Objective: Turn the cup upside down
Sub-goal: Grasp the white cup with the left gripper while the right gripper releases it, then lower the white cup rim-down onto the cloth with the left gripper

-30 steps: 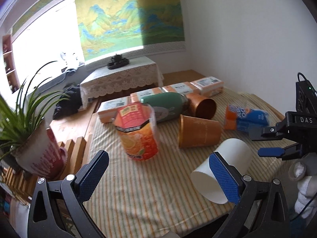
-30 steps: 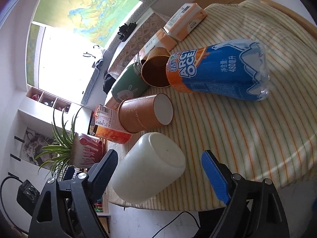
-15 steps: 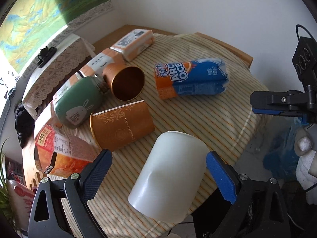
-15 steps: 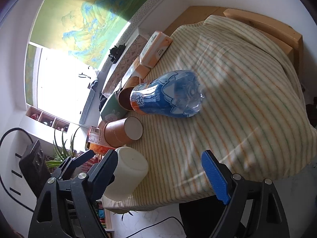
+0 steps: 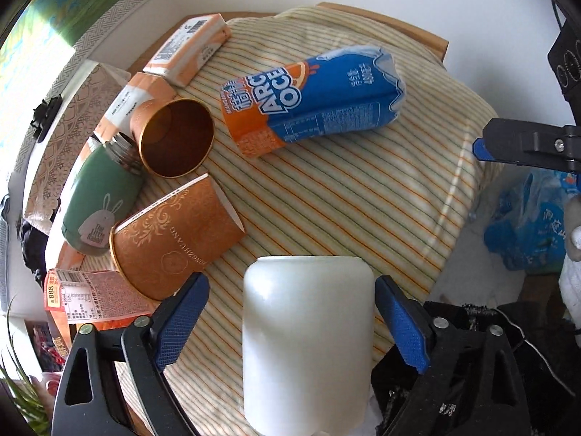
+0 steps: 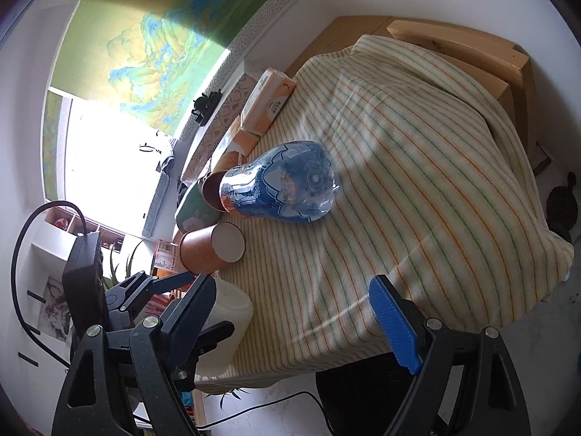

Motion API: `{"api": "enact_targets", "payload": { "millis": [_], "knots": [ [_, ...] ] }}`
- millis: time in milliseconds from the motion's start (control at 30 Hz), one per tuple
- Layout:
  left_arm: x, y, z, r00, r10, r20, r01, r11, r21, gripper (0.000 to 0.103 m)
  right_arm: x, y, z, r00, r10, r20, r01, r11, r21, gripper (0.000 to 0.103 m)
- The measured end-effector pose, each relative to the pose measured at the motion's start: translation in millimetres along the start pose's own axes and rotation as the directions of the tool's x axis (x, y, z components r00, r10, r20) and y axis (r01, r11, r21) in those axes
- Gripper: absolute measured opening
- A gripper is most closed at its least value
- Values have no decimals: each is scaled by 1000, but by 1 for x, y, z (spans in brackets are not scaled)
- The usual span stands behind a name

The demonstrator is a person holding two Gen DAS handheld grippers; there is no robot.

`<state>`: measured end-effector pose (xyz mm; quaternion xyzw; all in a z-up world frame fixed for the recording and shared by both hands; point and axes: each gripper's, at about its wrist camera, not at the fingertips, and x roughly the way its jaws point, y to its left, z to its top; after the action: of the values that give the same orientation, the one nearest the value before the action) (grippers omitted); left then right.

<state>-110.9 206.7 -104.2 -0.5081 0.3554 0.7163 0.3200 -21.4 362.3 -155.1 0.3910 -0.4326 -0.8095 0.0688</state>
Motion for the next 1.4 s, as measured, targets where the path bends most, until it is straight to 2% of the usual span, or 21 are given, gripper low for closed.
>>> {"api": "enact_targets", "payload": {
  "millis": [100, 300, 433, 533, 600, 667, 733, 800, 867, 1033, 1200, 1400],
  "knots": [
    [7, 4, 1, 1000, -21, -22, 21, 1000, -23, 78, 0, 0, 0, 1000, -3, 1, 3, 1000, -4, 84],
    [7, 14, -6, 999, -29, 17, 30, 997, -76, 77, -2, -1, 0, 1000, -11, 6, 11, 1000, -6, 84],
    [-3, 28, -17, 995, -21, 95, 36, 987, -155, 77, -3, 2, -2, 1000, -17, 12, 18, 1000, -23, 84],
    [-17, 35, -31, 984, 31, 177, 8, 977, -213, 77, -3, 7, -3, 1000, -19, 10, 20, 999, -38, 84],
    [-26, 41, -41, 968, 73, 239, -11, 967, -253, 77, -2, 11, -4, 1000, -22, 10, 23, 998, -51, 84],
    [-34, 46, -51, 953, 85, 290, 6, 954, -299, 77, 0, 17, -5, 1000, -27, 12, 28, 997, -72, 84],
    [-37, 50, -60, 935, 98, 341, 28, 937, -348, 77, 1, 23, -6, 999, -35, 17, 36, 995, -97, 84],
    [-42, 53, -70, 912, 143, 383, 16, 923, -384, 77, 2, 29, -8, 999, -42, 24, 44, 992, -120, 84],
    [-41, 55, -75, 891, 192, 411, 0, 907, -422, 77, 2, 35, -10, 998, -48, 29, 51, 988, -143, 84],
    [-45, 59, -89, 846, 234, 480, 39, 869, -493, 77, 5, 47, -15, 997, -59, 40, 66, 979, -194, 84],
    [-44, 54, -97, 796, 300, 525, 24, 852, -523, 77, 7, 54, -19, 996, -72, 54, 82, 972, -222, 84],
    [-45, 47, -101, 756, 338, 561, 9, 851, -525, 77, 11, 55, -21, 996, -78, 53, 88, 969, -229, 84]
  ]
}}
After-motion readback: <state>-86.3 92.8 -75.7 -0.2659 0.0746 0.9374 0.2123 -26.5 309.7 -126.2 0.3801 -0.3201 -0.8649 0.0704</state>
